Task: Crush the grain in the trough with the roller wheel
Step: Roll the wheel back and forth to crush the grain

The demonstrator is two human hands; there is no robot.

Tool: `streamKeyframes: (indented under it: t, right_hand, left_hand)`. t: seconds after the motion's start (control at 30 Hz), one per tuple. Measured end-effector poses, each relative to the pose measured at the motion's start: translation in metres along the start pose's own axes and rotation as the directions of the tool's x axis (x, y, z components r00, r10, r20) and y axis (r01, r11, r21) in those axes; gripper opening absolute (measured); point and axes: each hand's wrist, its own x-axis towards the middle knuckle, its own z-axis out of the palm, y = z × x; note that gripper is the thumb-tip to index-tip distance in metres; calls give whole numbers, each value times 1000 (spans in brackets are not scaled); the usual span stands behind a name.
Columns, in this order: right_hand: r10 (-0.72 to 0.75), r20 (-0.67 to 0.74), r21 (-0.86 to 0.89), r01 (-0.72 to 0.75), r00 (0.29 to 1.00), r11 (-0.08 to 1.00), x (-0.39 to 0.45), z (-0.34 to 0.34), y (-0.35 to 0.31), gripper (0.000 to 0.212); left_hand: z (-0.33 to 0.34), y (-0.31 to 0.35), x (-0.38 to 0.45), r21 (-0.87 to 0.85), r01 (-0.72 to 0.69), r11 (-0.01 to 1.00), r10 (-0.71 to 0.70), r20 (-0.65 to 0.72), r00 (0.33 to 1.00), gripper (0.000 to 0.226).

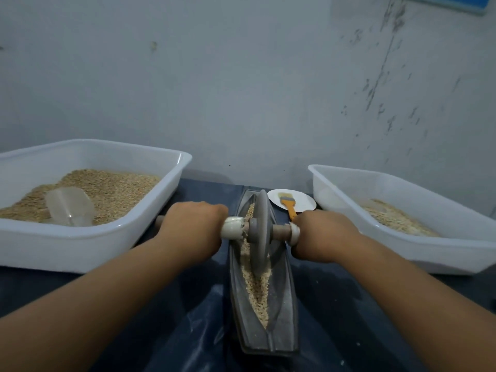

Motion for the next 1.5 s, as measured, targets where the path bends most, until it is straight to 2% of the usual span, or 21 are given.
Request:
streamKeyframes:
  t: [0.3, 0.4, 0.53, 0.8, 1.03, 1.2, 1.3, 1.4, 1.5]
  right_hand:
    - [-75, -43, -50, 73, 996, 996, -55, -33, -19, 12]
    - [-102, -64, -64, 98, 993, 993, -73, -41, -21, 15]
    - [-121, -52, -61, 118, 991, 991, -84, -44, -23, 4]
    - [-57, -9, -7, 57, 998, 998, -52, -28, -18, 10]
    - [-11, -40, 53, 13, 999, 999, -42, -17, -15, 16]
    - [-52, -74, -1, 53, 996, 999, -64, -19, -10, 12]
    - [-29, -117, -12, 28, 993, 1000, -55, -15, -13, 13]
    - [24, -75, 19, -22, 997, 1000, -34, -13, -16, 15]
    - [29, -30, 59, -27, 999, 998, -24, -8, -14, 16]
  left_hand:
    - [-31, 10, -55, -80, 64, 995, -57, 85, 995, 13]
    - [-39, 11, -74, -63, 68, 996, -64, 59, 996, 16]
    - [-44, 14, -86, -49, 79, 996, -77, 32, 996, 21]
    - [-26, 13, -56, -56, 112, 992, -110, 39, 993, 17]
    - [-33, 16, -34, -83, 75, 994, -68, 80, 994, 12]
    - [-30, 10, -59, -55, 32, 998, -33, -13, 999, 23]
    - [-27, 9, -54, -35, 60, 998, -61, -18, 998, 25]
    - [-28, 15, -34, -32, 117, 993, -116, 34, 993, 16]
    - [-31, 21, -20, 5, 115, 993, -115, 37, 993, 12]
